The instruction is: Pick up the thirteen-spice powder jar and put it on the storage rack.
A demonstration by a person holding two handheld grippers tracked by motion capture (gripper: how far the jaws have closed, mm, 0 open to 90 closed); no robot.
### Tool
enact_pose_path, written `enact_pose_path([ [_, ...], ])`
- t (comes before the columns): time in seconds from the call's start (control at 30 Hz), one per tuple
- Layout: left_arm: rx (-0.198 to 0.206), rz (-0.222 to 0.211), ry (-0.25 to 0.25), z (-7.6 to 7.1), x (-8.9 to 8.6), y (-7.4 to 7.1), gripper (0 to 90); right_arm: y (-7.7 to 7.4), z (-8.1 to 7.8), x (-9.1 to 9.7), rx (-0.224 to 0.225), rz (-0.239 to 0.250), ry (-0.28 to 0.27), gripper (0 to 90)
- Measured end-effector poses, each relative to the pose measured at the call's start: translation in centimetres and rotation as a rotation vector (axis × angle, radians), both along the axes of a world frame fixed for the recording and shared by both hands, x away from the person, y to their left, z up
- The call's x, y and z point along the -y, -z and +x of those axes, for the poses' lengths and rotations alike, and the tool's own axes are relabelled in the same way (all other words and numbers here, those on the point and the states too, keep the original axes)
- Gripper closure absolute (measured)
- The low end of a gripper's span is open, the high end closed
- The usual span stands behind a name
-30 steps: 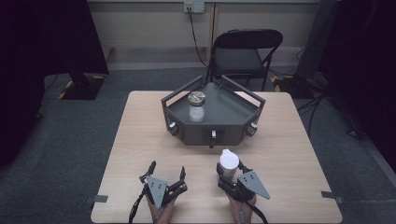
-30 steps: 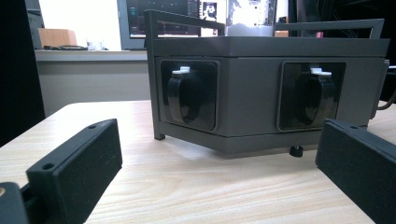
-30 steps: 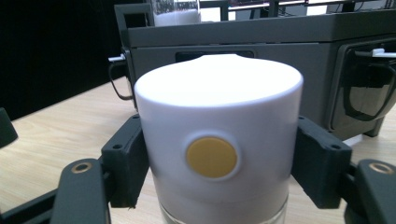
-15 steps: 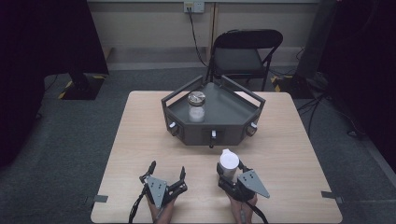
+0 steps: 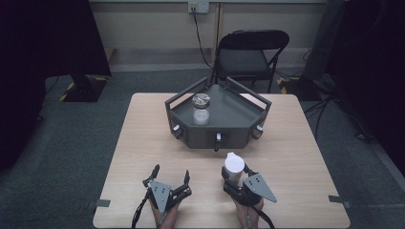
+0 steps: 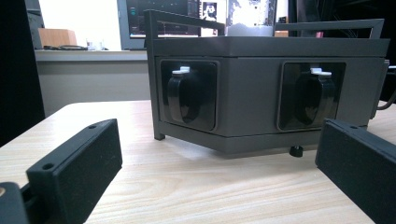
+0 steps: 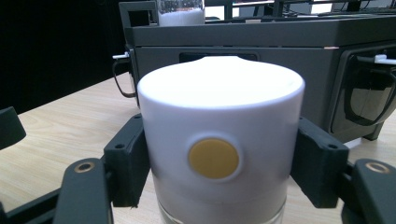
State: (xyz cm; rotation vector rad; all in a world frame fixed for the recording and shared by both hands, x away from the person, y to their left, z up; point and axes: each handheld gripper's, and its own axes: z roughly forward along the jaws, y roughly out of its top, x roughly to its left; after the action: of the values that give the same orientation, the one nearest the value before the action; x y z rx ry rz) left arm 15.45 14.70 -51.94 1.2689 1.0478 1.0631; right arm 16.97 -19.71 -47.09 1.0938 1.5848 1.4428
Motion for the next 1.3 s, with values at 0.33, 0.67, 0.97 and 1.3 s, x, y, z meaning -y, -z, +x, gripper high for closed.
enact_pose_path([
  [0.33,0.0,0.0,0.0,0.0,0.0,0.0,0.0,-0.6,0.0,0.5,0.024,-0.007,-0.01,29.4],
  [0.67,0.0,0.0,0.0,0.0,0.0,0.0,0.0,-1.8,0.6,1.6,0.042,-0.006,-0.04,29.5],
  [0.97,0.0,0.0,0.0,0.0,0.0,0.0,0.0,-3.8,1.9,2.5,0.052,-0.021,-0.082,29.5],
  [1.3,0.0,0.0,0.0,0.0,0.0,0.0,0.0,-5.3,3.3,3.2,0.039,0.003,-0.102,29.5],
])
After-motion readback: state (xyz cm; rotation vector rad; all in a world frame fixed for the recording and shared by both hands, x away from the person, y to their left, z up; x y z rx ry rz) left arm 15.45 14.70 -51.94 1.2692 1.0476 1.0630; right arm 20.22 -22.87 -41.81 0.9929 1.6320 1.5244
